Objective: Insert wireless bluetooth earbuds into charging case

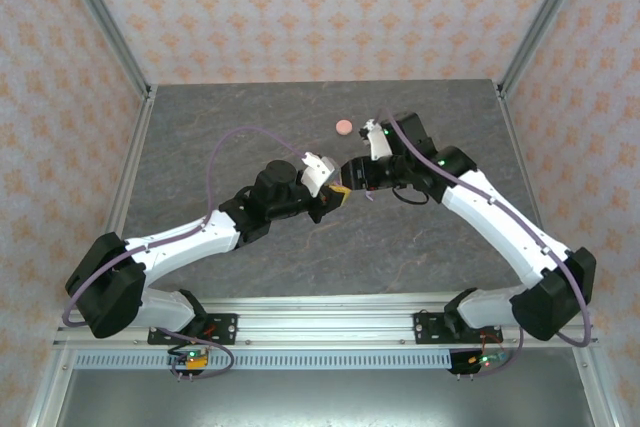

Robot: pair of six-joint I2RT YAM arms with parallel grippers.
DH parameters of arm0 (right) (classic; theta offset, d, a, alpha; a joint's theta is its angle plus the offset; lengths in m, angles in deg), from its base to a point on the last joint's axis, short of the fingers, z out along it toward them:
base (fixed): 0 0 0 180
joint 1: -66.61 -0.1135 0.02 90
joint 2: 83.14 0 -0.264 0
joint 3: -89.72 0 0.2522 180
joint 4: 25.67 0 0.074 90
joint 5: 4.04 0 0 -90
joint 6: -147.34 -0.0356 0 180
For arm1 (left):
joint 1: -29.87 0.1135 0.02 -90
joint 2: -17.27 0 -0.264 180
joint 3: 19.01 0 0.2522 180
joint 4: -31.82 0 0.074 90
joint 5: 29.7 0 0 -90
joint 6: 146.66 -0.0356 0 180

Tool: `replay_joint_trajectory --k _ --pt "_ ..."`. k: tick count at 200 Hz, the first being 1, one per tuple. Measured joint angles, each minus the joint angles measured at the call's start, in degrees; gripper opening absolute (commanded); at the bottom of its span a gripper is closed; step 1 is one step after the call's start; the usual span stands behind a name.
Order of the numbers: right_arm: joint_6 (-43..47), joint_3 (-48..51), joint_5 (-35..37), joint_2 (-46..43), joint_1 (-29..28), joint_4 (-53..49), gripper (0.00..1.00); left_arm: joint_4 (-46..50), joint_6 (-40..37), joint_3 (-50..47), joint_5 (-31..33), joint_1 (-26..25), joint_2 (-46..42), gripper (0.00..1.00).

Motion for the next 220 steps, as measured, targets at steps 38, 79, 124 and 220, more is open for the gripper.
replay_joint_trajectory --k 38,79,124,220 --pt "-2.84 0.31 10.64 -4.02 0.22 0.7 0.51 0.07 0.2 0.0 0.42 0.0 -0.13 0.0" --pt "-4.52 1.64 15.74 -2.34 4.07 -0.13 0.51 0.59 1.18 -0.02 0.2 0.0 -3.04 0.0" --pt "-3.91 4.83 15.04 4.42 7.06 -0.79 0.48 3.34 2.21 -0.11 -2.29 0.0 -9.27 0.0" --pt "8.57 0.5 12.0 23.04 7.74 -3.58 0.47 9.84 4.76 -2.27 -2.69 0.0 -19.63 0.01"
